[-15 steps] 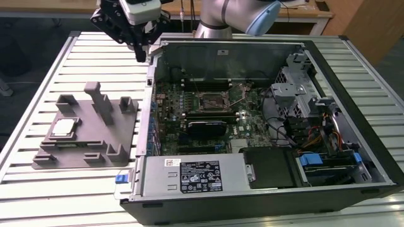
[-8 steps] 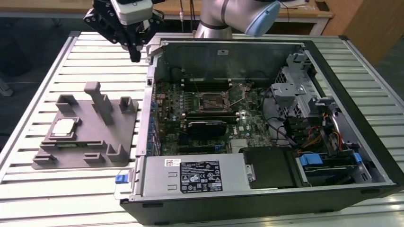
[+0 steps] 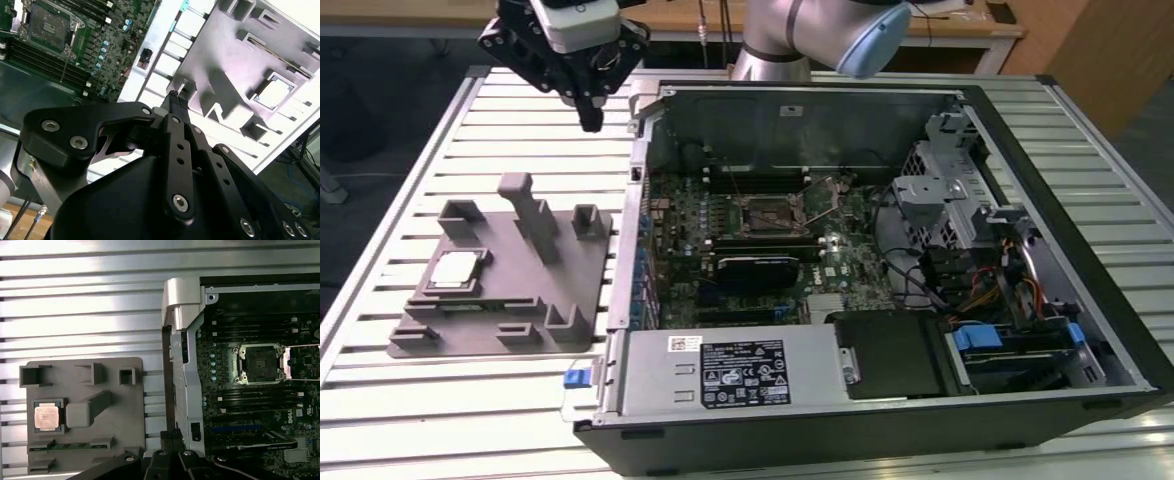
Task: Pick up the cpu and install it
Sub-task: 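Reach for the cpu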
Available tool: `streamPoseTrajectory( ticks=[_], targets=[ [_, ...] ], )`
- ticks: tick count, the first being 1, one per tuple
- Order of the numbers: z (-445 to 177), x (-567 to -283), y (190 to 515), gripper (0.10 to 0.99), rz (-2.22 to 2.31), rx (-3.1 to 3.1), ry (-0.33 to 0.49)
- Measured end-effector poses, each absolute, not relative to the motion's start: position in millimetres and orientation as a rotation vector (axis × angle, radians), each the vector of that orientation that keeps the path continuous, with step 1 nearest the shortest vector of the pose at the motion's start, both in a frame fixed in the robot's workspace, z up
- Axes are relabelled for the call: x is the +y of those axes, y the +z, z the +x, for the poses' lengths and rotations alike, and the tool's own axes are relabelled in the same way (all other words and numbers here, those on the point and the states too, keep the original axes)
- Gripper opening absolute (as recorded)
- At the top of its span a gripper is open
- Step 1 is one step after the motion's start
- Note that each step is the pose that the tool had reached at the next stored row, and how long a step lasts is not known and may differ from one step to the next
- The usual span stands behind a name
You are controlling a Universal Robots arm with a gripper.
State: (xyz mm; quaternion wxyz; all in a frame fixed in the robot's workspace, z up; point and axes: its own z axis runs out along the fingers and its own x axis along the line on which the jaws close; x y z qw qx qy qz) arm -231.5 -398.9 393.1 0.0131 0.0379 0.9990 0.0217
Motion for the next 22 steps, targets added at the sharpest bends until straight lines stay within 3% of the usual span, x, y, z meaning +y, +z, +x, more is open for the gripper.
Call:
streamPoseTrajectory(
  ticks=[22],
  targets=[
    [-273.0,-398.9,392.5,0.106,0.118,3.112,0.068]
  ],
)
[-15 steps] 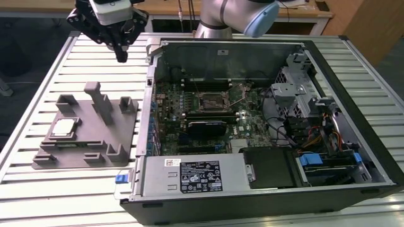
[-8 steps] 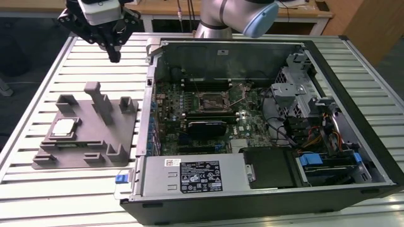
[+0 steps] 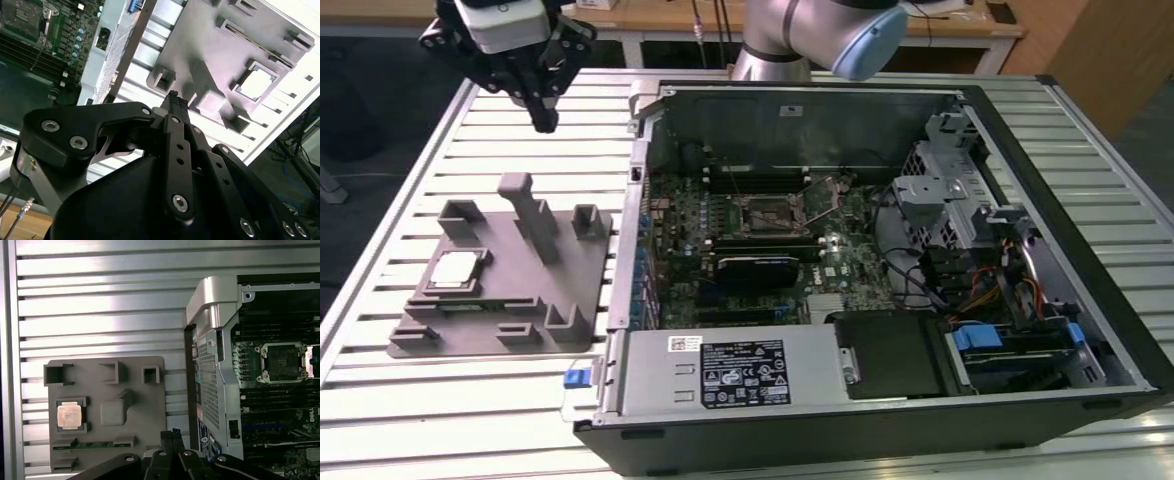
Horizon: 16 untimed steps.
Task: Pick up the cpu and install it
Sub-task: 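Reach for the cpu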
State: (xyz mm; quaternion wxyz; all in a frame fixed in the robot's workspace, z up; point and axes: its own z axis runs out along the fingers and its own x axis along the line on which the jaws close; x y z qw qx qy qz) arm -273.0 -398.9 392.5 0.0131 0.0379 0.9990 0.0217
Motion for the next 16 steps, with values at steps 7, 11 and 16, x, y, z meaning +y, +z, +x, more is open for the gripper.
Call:
streamPoseTrajectory(
  ticks=[7,11,16],
  targets=[
    [-287.1,-398.9,392.3,0.106,0.118,3.112,0.068],
    [-294.8,-399.0,391.3,0.106,0.118,3.112,0.068],
    [-302.9,-398.9,385.5,0.106,0.118,3.113,0.065]
  ],
)
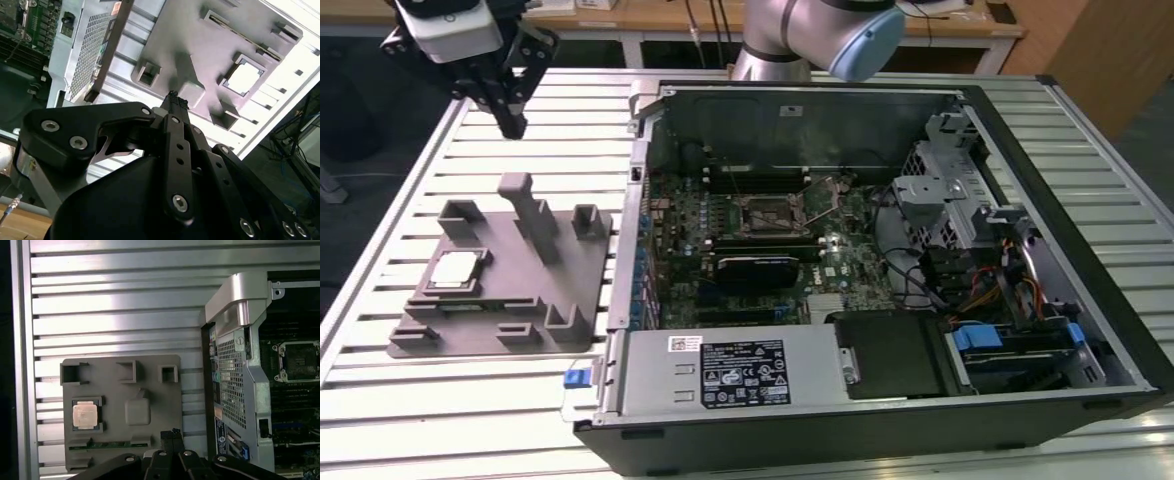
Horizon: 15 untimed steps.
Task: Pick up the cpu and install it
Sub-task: 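Reach for the cpu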
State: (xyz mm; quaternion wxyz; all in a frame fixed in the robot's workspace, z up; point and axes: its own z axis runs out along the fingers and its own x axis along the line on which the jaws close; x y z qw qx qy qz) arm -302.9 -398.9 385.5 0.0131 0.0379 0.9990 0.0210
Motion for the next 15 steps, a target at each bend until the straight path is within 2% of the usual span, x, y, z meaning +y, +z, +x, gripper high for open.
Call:
streamPoseTrajectory(
  ticks=[15],
  targets=[
    [-329.0,-398.9,367.1,0.106,0.118,3.112,0.055]
  ],
)
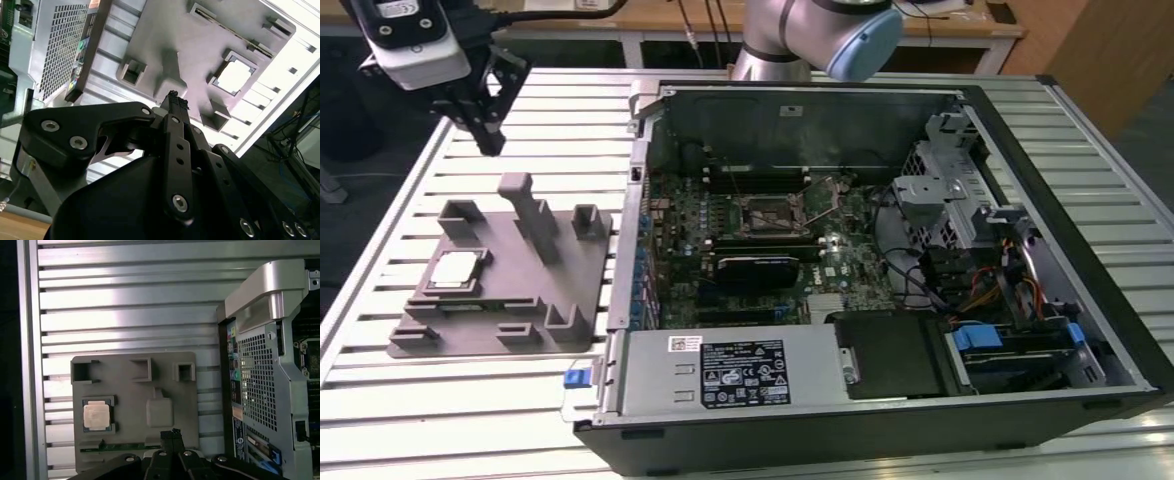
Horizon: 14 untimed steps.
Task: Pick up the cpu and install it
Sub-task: 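Reach for the cpu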
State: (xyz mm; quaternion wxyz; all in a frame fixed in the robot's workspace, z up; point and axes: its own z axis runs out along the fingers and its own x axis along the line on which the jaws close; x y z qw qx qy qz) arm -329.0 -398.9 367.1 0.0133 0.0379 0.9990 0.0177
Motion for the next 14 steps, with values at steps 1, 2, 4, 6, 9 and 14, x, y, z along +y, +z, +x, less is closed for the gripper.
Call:
streamPoseTrajectory(
  ticks=[1,2,4,6,9,14],
  targets=[
    [-330.7,-399.0,366.2,0.106,0.118,3.113,0.054],
    [-332.5,-398.9,365.1,0.106,0.118,3.113,0.054],
    [-336.0,-398.9,362.7,0.106,0.118,3.112,0.052],
    [-340.0,-398.9,360.1,0.106,0.118,3.112,0.051],
    [-346.7,-398.9,356.4,0.106,0.118,3.112,0.049],
    [-358.4,-399.0,349.7,0.106,0.118,3.112,0.046]
  ],
)
